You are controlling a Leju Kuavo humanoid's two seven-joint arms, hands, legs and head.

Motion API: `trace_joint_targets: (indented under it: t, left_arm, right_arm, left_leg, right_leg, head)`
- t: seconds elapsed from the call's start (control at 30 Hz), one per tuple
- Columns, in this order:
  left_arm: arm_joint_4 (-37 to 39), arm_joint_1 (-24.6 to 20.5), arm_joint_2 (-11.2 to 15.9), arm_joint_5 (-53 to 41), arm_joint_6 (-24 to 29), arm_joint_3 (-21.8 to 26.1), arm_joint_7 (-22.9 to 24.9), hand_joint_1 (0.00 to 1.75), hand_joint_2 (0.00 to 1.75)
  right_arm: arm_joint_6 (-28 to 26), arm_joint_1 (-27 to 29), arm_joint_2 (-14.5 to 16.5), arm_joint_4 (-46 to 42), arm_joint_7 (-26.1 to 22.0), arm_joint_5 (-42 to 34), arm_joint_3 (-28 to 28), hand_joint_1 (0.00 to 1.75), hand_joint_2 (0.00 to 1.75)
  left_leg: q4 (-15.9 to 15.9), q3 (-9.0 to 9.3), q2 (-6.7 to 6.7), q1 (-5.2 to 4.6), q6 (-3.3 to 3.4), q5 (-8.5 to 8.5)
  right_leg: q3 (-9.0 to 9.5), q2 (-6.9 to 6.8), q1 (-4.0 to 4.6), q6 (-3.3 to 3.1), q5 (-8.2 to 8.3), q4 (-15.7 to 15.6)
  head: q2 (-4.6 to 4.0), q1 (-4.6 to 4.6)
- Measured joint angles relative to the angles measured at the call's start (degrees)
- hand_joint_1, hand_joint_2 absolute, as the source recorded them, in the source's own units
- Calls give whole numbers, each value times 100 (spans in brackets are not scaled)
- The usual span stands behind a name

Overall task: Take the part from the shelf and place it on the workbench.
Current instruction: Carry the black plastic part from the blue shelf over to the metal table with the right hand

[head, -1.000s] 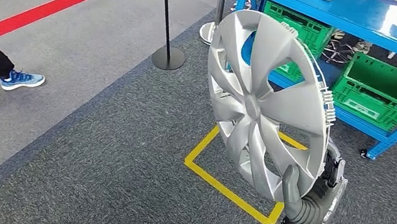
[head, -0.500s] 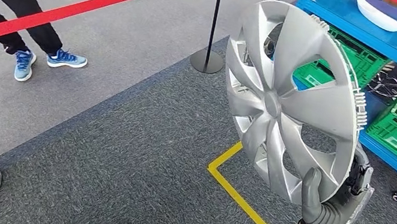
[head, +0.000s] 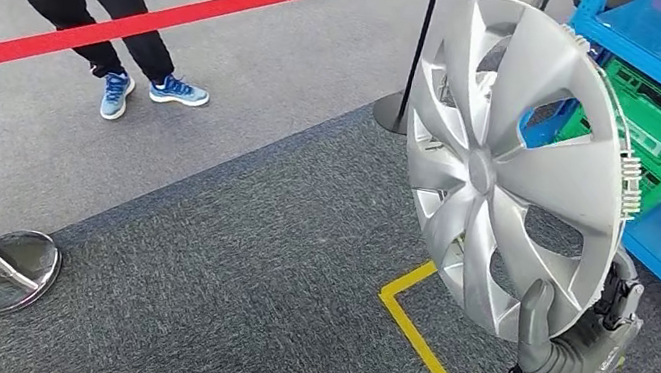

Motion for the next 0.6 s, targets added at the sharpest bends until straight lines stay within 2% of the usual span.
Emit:
trace_joint_targets:
  t: [0.03, 0.07, 0.13, 0.17, 0.2, 0.23, 0.3, 0.33, 0.37, 0.43, 0.47, 0.5, 0.53, 0.57, 0.6]
  left_arm:
    - [0, 1, -1, 10, 3, 1, -3, 0, 175]
    - [0, 3, -1, 20, 7, 1, -7, 0, 175]
    - [-2, -4, 2, 33, 17, 2, -14, 0, 175]
    - [-3, -14, 3, 36, 21, 2, -18, 0, 175]
    - [-4, -23, 5, 37, 24, 2, -22, 0, 175]
    - [-4, -28, 7, 37, 27, 2, -25, 0, 175]
    - [-4, -18, 7, 37, 27, 2, -27, 0, 175]
    - [-4, -9, 6, 38, 27, 2, -27, 0, 175]
    - [-4, -8, 4, 40, 27, 3, -26, 0, 175]
    - [-4, -20, -5, 44, 25, 3, -25, 0, 175]
    - [-4, -27, -9, 45, 24, 3, -25, 0, 175]
    - [-4, -28, -13, 48, 23, 3, -22, 0, 175]
    - [-4, -24, -14, 52, 22, 3, -17, 0, 175]
    - [-4, -19, -14, 55, 22, 4, -12, 0, 175]
    - [-4, -16, -15, 58, 21, 4, -8, 0, 175]
  right_arm:
    - [15, -5, 1, 2, 0, -2, -11, 175, 175]
    - [31, -16, 2, 3, 0, -2, -17, 175, 175]
    - [55, -50, 5, 3, 0, -3, -25, 175, 175]
    - [60, -70, 5, 3, 0, -2, -28, 175, 175]
    - [62, -87, 7, 4, 0, 0, -30, 175, 175]
    - [63, -98, 9, 6, 0, 4, -32, 175, 175]
    - [64, -115, 18, 13, 0, 13, -33, 175, 175]
    - [65, -122, 21, 17, 1, 15, -33, 175, 175]
    - [67, -128, 22, 22, 1, 15, -34, 175, 175]
    - [70, -132, 22, 41, 1, 5, -38, 175, 175]
    - [73, -130, 22, 56, 0, -1, -41, 175, 175]
    - [78, -128, 22, 76, 1, -7, -44, 175, 175]
    - [84, -126, 22, 98, 1, -12, -45, 175, 175]
    - [89, -127, 22, 117, 2, -16, -46, 175, 175]
    - [93, -132, 22, 132, 2, -20, -46, 175, 175]
  left_leg:
    - [15, -17, 11, 6, 3, 61]
    - [-204, 88, 37, 6, 14, 214]
    - [-1015, 509, 225, -26, 63, 551]
    - [-1341, 678, 323, -51, 94, 648]
    - [-1529, 768, 387, -79, 121, 682]
    - [-1586, 784, 394, -103, 143, 670]
    - [-1617, 786, 267, -95, 195, 705]
    - [-1642, 807, 210, -75, 223, 725]
    - [-1666, 829, 151, -54, 254, 751]
    - [-1679, 841, 20, -34, 293, 778]
    - [-1678, 837, -56, -36, 304, 785]
    - [-1676, 834, -137, -38, 307, 787]
    - [-1673, 836, -220, -37, 307, 788]
    - [-1668, 841, -304, -33, 305, 788]
    - [-1654, 845, -389, -25, 295, 785]
  right_leg:
    - [2, -77, 2, -2, -4, 0]
    - [7, -150, 5, 0, -9, -1]
    - [26, -275, 20, 18, -24, -2]
    - [33, -327, 31, 37, -35, -2]
    - [40, -379, 38, 62, -45, -3]
    - [51, -430, 42, 91, -52, -10]
    - [84, -488, 34, 154, -67, -25]
    - [84, -406, 30, 183, -108, 12]
    - [36, -269, 27, 207, -207, 152]
    - [-249, 35, 24, 231, -554, 805]
    - [-441, 104, 26, 236, -721, 1210]
    - [-592, 130, 27, 237, -803, 1504]
    - [-650, 142, 27, 235, -769, 1589]
    - [-594, 156, 22, 230, -621, 1429]
    - [-436, 211, 10, 229, -392, 1051]
  head:
    - [0, -1]
    - [0, -1]
    - [0, 0]
    - [0, 4]
    - [0, 4]
    - [0, 9]
    - [0, 11]
    - [0, 17]
    - [0, 26]
    - [0, 57]
    - [0, 68]
    - [0, 76]
    - [0, 78]
    - [0, 77]
    - [0, 78]
